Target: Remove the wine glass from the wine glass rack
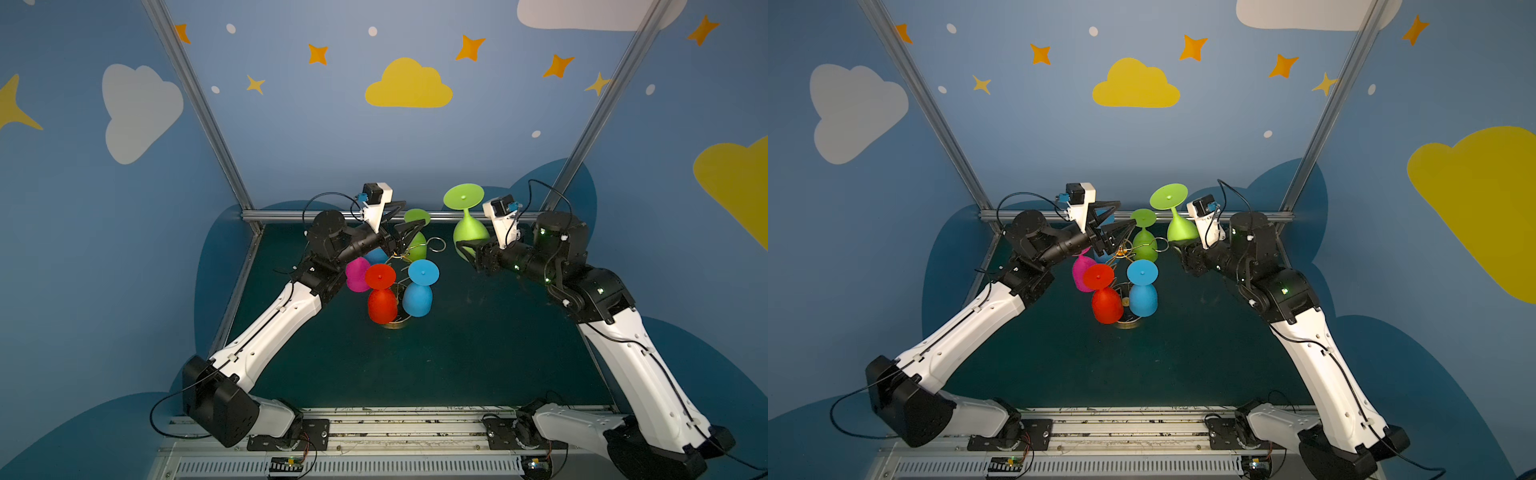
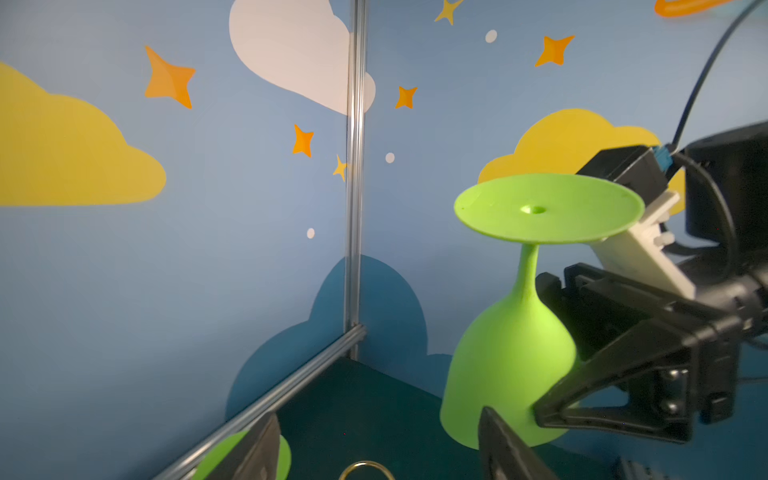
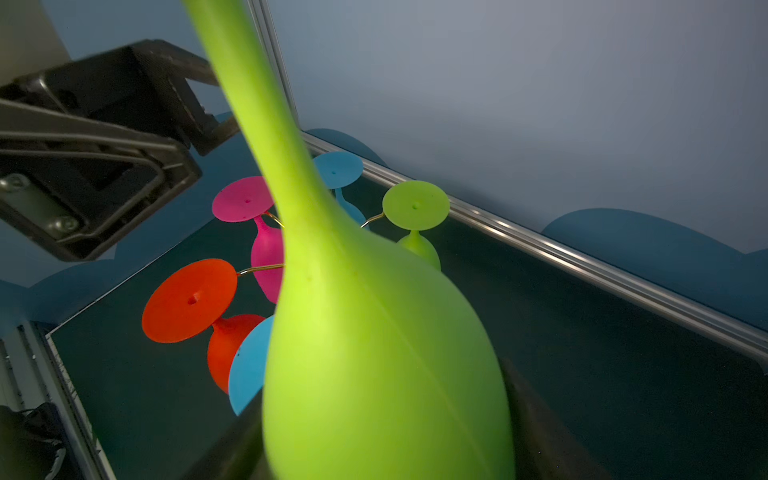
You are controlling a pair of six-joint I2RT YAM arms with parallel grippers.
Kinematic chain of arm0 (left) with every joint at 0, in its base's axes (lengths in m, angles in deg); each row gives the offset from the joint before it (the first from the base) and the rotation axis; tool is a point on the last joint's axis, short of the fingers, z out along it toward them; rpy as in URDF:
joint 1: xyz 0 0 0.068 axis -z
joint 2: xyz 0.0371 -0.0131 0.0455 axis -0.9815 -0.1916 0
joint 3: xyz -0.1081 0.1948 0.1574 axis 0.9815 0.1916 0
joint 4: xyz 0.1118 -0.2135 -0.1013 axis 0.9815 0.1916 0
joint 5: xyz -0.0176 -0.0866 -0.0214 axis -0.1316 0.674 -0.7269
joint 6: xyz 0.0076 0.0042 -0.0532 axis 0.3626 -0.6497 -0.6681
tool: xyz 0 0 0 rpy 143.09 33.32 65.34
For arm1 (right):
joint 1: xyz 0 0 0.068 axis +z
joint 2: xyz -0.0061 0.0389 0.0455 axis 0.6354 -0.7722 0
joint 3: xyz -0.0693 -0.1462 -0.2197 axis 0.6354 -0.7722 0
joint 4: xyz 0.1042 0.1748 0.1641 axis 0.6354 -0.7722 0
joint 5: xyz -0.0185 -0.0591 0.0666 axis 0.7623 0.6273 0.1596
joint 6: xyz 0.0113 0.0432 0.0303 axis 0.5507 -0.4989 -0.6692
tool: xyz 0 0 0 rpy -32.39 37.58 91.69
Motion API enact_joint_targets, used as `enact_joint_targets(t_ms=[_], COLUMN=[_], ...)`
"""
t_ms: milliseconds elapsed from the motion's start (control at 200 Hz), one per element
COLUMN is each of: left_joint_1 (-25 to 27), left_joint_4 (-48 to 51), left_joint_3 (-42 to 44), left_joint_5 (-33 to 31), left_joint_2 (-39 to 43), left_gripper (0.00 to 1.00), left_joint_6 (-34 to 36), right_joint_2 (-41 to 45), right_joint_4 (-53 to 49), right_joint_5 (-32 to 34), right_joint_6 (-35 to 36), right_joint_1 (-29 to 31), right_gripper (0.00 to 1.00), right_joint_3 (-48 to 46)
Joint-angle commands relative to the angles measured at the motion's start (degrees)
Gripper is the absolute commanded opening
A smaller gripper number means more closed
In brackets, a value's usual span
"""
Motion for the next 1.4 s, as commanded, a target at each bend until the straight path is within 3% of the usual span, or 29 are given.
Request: enact_joint_targets(t_ms=[0,280,711,891,1026,1136,1262,1392], left_joint_1=[-0.3,-0.3,-0.4,-0.4,-0.4,-0.4,-0.4,-0.4], left_joint_4=[-6.4,-8.5,-4.4,-2.2,-1.7,-3.9,-4.6,-5.8], left_joint_3=[0.5,1.8,-2.4,-3.7,-3.5,-2.3,-2.2,-1.7], left_joint_5=[-0.8,7.4,10.4,11.7,11.7,10.3,9.3,7.4], left_joint_2=[-0.4,-1.0,-2.8,-3.8,-3.9,-3.5,-3.3,-3.2], left_gripper=[0.71,0.65,0.49,0.34,0.13,0.10,0.04,0.03], left_joint_6=[12.4,18.1,21.2,22.5,23.0,22.3,21.4,18.9], right_joint_2=[-2.2,-6.0,-9.6,-9.6,-9.7,-10.1,-9.9,-8.7], right_joint_4=[-6.0,-9.4,-13.1,-13.5,-13.4,-13.9,-13.2,-11.6], right_joint_5=[0.1,-0.6,-0.4,0.0,0.2,0.1,-0.1,0.0], right_joint_6=[-0.8,-0.2,0.6,0.5,0.4,0.3,-0.3,-1.4], right_joint_1=[0.7,3.0,6.5,7.6,8.1,8.4,8.6,8.5], right_gripper=[0.12,0.11,0.08,0.08,0.08,0.09,0.24,0.58], right_joint_3=[3.0,7.0,10.3,10.2,10.2,10.7,10.7,9.9])
